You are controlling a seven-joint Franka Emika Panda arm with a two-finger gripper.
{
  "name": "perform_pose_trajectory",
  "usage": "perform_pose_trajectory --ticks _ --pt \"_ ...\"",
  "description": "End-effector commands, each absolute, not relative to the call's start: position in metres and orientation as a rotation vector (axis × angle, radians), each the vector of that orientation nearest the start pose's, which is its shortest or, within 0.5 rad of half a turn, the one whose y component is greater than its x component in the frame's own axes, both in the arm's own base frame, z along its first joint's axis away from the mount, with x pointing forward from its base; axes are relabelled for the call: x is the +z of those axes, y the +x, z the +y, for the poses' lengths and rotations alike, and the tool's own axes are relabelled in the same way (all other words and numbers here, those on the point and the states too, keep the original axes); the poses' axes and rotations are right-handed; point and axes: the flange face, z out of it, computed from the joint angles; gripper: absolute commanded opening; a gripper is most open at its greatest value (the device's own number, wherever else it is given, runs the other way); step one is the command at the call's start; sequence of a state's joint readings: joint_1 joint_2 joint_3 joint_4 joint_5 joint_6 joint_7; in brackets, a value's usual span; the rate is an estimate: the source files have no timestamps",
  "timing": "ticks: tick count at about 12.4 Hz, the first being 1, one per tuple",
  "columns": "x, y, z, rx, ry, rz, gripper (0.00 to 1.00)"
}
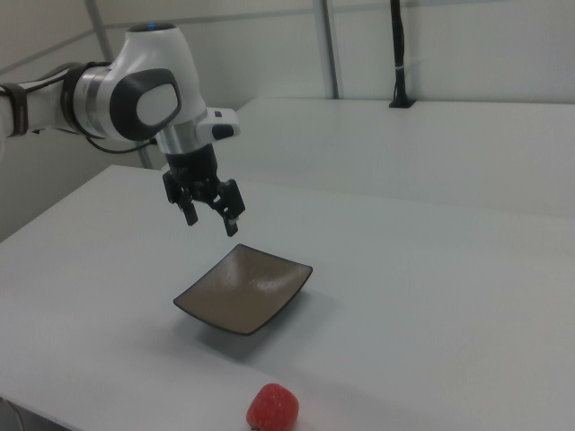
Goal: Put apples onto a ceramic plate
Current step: 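Move the open gripper from above the plate toward the red apple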
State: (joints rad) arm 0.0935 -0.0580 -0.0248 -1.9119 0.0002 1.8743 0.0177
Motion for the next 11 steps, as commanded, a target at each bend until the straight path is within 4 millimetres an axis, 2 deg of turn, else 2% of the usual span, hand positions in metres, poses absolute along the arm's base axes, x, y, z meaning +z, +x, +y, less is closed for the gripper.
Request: perform_pose_trajectory --ticks 1,3,5,7,9,11 --pt "0.517 0.492 0.006 -0.002 -3.125 -0.036 1.00" --pt "0.515 0.465 -0.006 0.011 -3.123 -0.094 1.00" --pt "0.507 0.443 -0.029 0.035 -3.134 -0.123 1.00" --pt "0.491 0.436 -0.061 0.095 -3.171 -0.209 1.00" --pt "0.469 0.424 -0.103 0.197 -3.220 -0.298 1.00" --pt "0.454 0.418 -0.131 0.253 -3.221 -0.322 1.00"
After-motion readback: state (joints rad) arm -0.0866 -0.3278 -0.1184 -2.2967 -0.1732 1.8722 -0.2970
